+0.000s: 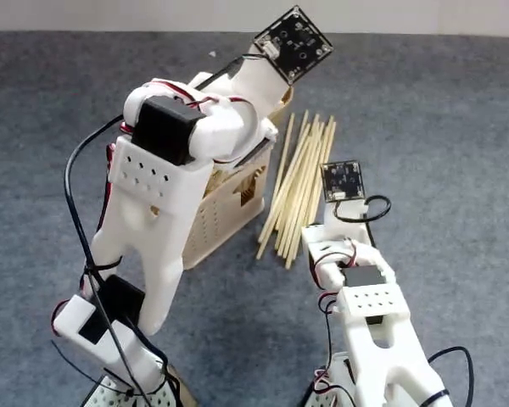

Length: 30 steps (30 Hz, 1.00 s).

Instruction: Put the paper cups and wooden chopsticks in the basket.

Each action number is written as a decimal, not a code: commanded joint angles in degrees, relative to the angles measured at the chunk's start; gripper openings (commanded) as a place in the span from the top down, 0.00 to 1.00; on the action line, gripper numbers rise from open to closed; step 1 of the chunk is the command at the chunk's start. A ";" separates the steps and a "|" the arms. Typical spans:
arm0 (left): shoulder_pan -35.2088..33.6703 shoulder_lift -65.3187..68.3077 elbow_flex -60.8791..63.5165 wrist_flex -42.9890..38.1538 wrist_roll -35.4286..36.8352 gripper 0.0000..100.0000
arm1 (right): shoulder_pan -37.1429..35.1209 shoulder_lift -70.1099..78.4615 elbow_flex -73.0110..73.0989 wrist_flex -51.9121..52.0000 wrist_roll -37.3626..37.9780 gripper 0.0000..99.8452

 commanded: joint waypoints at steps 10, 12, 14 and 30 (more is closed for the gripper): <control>1.01 -1.63 -11.21 -2.99 -2.81 1.00 | -0.40 0.04 -0.22 -0.84 0.62 0.85; 1.10 -1.63 -14.11 -2.99 -2.99 1.00 | -0.40 0.04 -0.22 -0.84 0.62 0.85; 1.10 -1.63 -16.57 -2.99 -3.16 1.00 | -0.48 0.04 -0.22 -0.84 0.62 0.85; 2.33 -2.15 -18.68 -3.16 -4.75 1.00 | -0.48 0.04 -0.22 -0.84 0.62 0.85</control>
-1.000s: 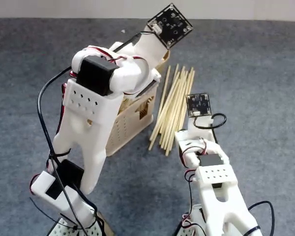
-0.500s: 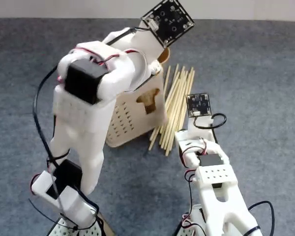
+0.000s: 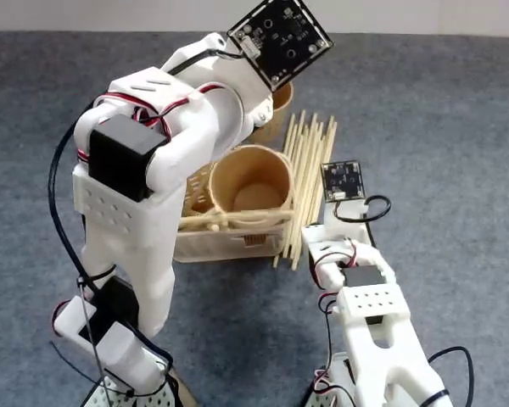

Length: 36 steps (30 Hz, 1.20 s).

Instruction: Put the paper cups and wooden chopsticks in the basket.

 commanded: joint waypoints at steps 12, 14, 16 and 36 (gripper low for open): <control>-2.77 -14.64 10.07 5.54 4.57 0.82 | -0.48 0.13 -0.13 -0.84 0.62 0.85; -3.03 -21.67 17.45 5.54 4.57 0.82 | -0.48 0.13 -0.13 -0.84 0.62 0.85; -4.26 -28.79 24.92 5.54 4.48 0.82 | -0.48 0.13 -0.13 -0.84 0.62 0.85; -35.30 -22.02 58.59 -3.08 12.48 0.83 | -0.31 0.04 2.07 -0.84 0.62 0.85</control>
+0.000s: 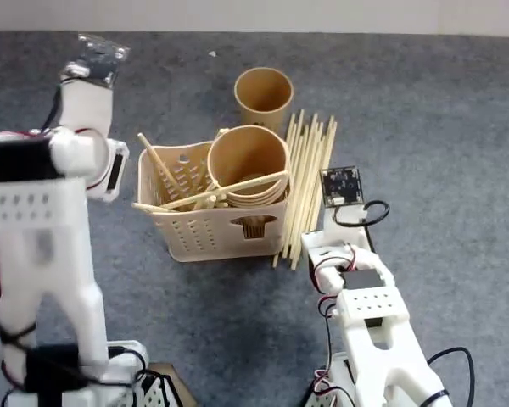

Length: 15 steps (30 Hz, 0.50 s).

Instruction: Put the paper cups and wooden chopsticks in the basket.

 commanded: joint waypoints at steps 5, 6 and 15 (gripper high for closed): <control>-0.84 1.36 -9.80 1.67 1.05 0.83 | -0.31 -0.48 -0.04 -0.40 0.62 0.85; -0.84 1.63 -12.35 3.43 1.05 0.83 | -0.31 -0.48 -0.13 -0.40 0.62 0.85; -0.31 1.89 -10.51 5.80 2.64 0.83 | -0.48 -0.48 -0.22 -0.48 0.53 0.85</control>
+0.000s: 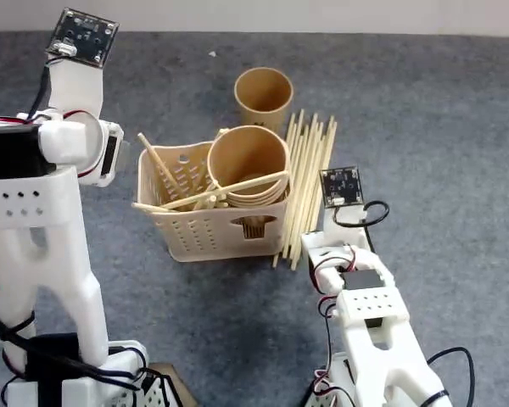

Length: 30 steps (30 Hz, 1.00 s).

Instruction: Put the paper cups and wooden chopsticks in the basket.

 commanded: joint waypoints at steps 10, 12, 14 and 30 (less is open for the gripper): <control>2.15 -0.31 3.03 0.70 1.93 0.82 | -0.48 -0.04 -0.57 -0.66 0.62 0.85; 3.82 -0.31 3.03 0.70 5.01 0.82 | -0.48 -0.04 -0.57 -0.66 0.62 0.85; 6.11 -0.48 3.03 0.70 7.12 0.82 | -0.48 -0.04 -0.57 -0.66 0.62 0.85; 2.77 0.04 20.44 -10.99 11.78 0.82 | -0.48 -0.40 -0.57 -0.57 0.62 0.85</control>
